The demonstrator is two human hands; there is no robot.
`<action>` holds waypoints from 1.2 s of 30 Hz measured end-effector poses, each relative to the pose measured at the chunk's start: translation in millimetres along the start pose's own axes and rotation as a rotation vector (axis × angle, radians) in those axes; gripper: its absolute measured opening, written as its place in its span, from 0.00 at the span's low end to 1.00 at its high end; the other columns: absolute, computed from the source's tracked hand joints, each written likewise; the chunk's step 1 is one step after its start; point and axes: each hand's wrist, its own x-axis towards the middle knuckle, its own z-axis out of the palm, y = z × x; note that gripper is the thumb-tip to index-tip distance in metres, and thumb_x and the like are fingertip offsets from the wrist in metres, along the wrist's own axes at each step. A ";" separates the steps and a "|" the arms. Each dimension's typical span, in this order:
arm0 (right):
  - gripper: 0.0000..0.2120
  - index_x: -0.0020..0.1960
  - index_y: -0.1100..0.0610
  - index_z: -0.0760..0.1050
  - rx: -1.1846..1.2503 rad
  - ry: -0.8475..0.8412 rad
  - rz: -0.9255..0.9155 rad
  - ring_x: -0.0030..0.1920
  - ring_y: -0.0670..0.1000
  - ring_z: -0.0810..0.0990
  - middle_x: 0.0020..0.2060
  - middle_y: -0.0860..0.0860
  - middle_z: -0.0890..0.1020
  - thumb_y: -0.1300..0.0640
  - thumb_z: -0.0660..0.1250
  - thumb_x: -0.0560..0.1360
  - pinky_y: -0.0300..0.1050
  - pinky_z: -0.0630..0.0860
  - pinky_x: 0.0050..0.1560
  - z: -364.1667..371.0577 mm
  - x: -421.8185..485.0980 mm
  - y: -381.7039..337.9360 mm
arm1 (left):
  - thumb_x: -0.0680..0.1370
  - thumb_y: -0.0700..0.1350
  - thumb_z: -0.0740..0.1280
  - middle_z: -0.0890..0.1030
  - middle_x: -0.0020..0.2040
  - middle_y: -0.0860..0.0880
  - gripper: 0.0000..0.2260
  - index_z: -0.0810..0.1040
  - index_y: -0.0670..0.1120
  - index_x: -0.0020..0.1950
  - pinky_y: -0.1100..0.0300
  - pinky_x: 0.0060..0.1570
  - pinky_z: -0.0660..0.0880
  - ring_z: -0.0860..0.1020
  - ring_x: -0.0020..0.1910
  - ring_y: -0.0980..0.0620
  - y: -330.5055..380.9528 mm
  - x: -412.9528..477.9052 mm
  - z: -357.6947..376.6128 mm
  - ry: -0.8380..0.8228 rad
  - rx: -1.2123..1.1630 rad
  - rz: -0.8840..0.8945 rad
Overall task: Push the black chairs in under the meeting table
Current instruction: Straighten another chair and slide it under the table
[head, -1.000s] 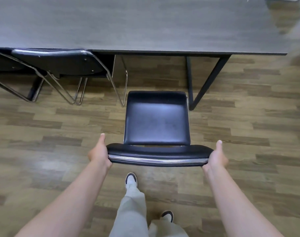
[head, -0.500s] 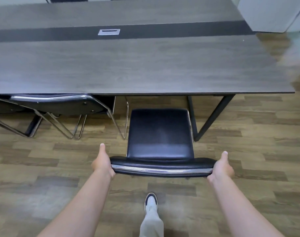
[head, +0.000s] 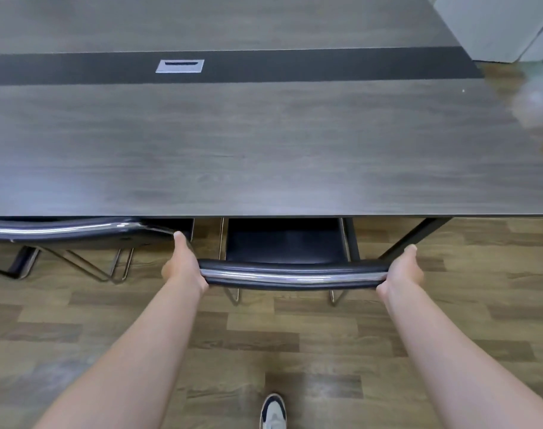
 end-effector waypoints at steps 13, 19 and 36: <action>0.32 0.70 0.51 0.74 0.046 -0.019 -0.016 0.56 0.56 0.80 0.61 0.47 0.78 0.29 0.58 0.78 0.52 0.81 0.59 80.7 21.2 -37.4 | 0.75 0.66 0.72 0.77 0.62 0.50 0.33 0.73 0.47 0.71 0.46 0.61 0.80 0.80 0.56 0.42 37.6 30.0 74.6 -0.026 -0.021 0.015; 0.32 0.73 0.55 0.72 0.076 -0.021 -0.032 0.58 0.56 0.78 0.62 0.49 0.76 0.32 0.58 0.81 0.54 0.79 0.65 102.1 34.9 -45.3 | 0.73 0.67 0.74 0.81 0.62 0.50 0.28 0.72 0.50 0.62 0.42 0.59 0.82 0.83 0.52 0.42 49.4 36.8 93.4 -0.070 -0.008 0.007; 0.28 0.76 0.53 0.68 -0.276 -0.317 -0.107 0.73 0.63 0.71 0.73 0.53 0.72 0.38 0.63 0.83 0.62 0.72 0.66 37.1 -6.4 -73.0 | 0.80 0.59 0.70 0.71 0.79 0.44 0.32 0.69 0.46 0.80 0.49 0.73 0.67 0.70 0.76 0.40 50.4 -28.1 79.6 -0.175 0.547 0.442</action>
